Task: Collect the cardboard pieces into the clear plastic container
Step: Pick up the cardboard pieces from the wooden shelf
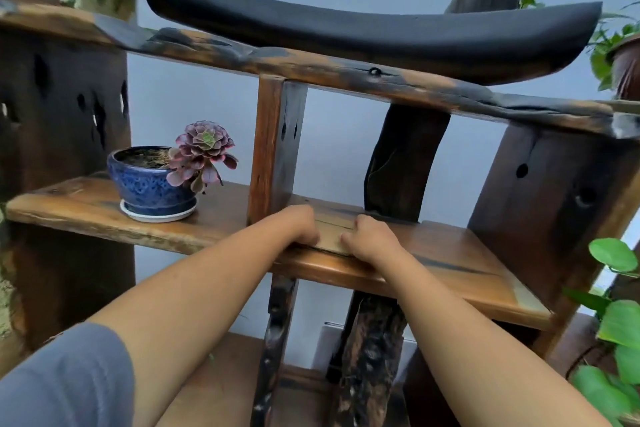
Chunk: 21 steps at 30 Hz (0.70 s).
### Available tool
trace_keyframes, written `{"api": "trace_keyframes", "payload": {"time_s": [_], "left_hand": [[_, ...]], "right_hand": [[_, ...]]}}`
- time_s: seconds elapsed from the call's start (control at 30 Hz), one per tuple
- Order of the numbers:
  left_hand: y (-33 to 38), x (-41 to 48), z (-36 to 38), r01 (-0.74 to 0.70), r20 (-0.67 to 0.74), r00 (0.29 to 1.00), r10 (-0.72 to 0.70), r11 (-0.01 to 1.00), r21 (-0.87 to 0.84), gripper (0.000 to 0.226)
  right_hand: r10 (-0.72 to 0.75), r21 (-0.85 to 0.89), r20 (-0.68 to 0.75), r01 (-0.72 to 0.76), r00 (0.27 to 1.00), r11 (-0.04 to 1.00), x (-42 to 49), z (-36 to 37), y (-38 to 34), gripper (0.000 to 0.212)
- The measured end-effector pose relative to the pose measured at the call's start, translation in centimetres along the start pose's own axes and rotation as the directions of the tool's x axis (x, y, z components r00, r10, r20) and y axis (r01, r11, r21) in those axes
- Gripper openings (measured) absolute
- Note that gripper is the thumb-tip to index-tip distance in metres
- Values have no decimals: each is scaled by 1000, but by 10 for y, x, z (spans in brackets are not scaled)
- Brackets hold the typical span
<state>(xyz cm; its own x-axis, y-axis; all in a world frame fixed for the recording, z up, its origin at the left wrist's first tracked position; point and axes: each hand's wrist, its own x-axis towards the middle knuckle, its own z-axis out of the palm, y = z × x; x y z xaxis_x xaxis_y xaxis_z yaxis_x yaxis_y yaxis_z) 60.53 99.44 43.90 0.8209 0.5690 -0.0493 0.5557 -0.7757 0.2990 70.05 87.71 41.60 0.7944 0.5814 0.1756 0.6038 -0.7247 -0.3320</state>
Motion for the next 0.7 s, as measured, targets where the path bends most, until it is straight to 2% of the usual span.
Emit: {"api": "trace_keyframes", "payload": {"time_s": [0.07,0.17,0.33,0.47,0.57,0.7], "left_hand": [[3,5,-2,14,33,999,-15,999,29,44],[5,10,-3,40,49,998,-41,999,6,48],[4,6,3,102,33,995,-99,986,-131,78],[3,-2,14,143,-33,987,-158,952,-271,91],[1,-8,23,90,-123,983,-139,935,-343,93],[-4,-22,35,-5,-217,970,-108,886,-463,88]], "right_hand": [[12,-44,-22,-13,1000,999,5,6,-3,37],[89,-22,-42,-90,995,996,9,8,-3,42],[194,109,-26,-191,981,976,8,8,8,36],[271,292,-42,-247,962,924,1,10,13,40],[315,429,-34,-271,948,862,-7,9,13,42],[316,526,-38,-250,948,813,-27,9,13,44]]}}
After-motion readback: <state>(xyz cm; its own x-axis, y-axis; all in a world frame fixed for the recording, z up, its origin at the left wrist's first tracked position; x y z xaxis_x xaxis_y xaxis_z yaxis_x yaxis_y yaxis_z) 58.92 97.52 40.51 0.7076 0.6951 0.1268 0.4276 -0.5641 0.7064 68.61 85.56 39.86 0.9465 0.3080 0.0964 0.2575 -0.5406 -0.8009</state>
